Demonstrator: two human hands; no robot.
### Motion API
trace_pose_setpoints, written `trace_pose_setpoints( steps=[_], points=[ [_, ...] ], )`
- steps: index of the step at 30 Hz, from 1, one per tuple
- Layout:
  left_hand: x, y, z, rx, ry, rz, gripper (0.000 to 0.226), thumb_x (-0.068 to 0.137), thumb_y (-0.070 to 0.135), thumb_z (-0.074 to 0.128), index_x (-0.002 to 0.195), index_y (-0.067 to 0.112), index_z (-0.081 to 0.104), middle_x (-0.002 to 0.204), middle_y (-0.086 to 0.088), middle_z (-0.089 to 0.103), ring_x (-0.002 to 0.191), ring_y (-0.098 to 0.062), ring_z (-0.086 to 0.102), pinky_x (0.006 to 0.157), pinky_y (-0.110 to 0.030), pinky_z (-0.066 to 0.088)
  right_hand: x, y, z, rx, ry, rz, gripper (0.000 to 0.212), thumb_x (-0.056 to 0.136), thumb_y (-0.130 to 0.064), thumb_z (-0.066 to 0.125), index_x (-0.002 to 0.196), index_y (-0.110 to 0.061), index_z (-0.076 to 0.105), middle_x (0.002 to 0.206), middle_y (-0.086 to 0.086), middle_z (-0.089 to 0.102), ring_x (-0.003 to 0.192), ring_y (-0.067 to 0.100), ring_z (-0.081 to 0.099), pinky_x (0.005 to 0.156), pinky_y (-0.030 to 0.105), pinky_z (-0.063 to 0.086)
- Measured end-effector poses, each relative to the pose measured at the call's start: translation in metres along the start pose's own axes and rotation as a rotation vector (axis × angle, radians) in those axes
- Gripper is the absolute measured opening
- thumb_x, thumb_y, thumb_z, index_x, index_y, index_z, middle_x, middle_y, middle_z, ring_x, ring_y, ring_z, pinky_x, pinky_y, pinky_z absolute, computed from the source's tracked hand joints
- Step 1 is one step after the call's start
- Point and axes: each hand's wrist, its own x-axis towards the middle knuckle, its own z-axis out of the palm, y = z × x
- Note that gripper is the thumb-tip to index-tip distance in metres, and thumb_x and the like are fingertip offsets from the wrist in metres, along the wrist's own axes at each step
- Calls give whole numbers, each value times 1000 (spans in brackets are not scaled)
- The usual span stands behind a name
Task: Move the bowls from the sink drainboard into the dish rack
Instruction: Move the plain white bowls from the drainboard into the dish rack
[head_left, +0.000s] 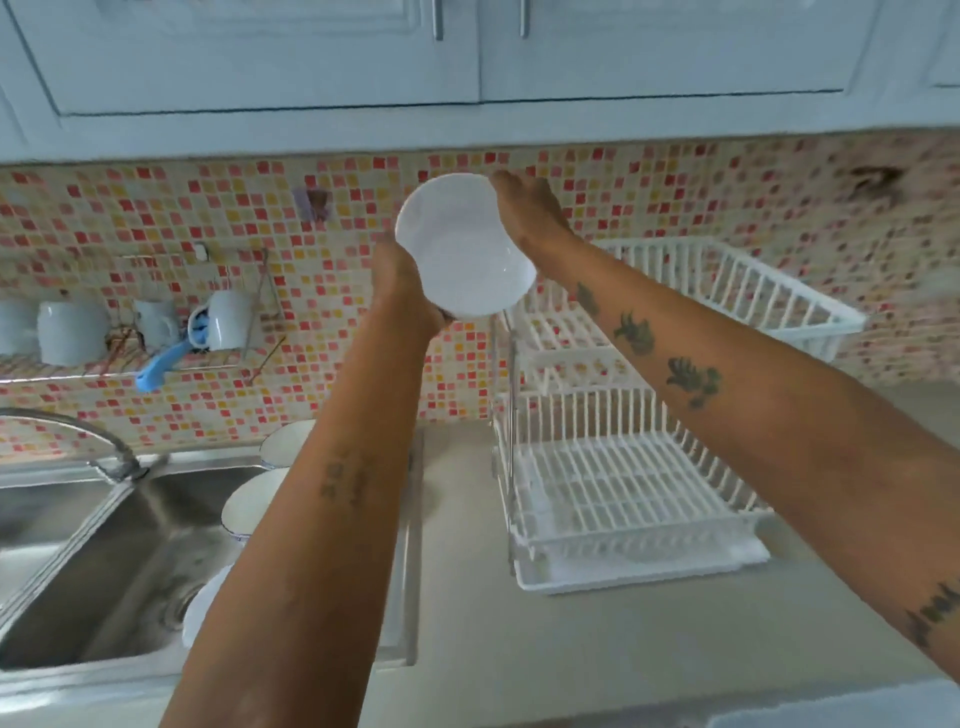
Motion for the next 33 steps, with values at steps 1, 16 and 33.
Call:
trace_pose_setpoints(
  steps=[1, 16, 33],
  points=[
    [0, -5, 16, 52, -77, -39, 54, 92, 54, 30, 132, 25, 53, 128, -9, 59, 103, -34, 59, 76, -40, 56, -1, 9, -20, 13, 43, 25, 32, 98, -33, 36, 91, -11, 58, 85, 5, 55, 83, 23, 51, 75, 32, 38],
    [12, -113, 196, 549, -446, -26, 51, 86, 51, 62, 120, 15, 53, 109, -12, 57, 88, -28, 59, 75, -52, 55, -20, 116, -234, 15, 129, 169, 46, 101, -49, 30, 113, -16, 60, 108, 11, 62, 99, 25, 61, 92, 40, 50],
    [67, -210, 228, 1496, -396, 568, 79, 62, 36, 88, 122, 5, 46, 129, -16, 43, 117, -32, 43, 98, -38, 41, 12, 210, -241, -316, -97, 283, 23, 93, -24, 43, 109, -15, 56, 114, 4, 55, 96, 20, 52, 70, 30, 38]
  ],
)
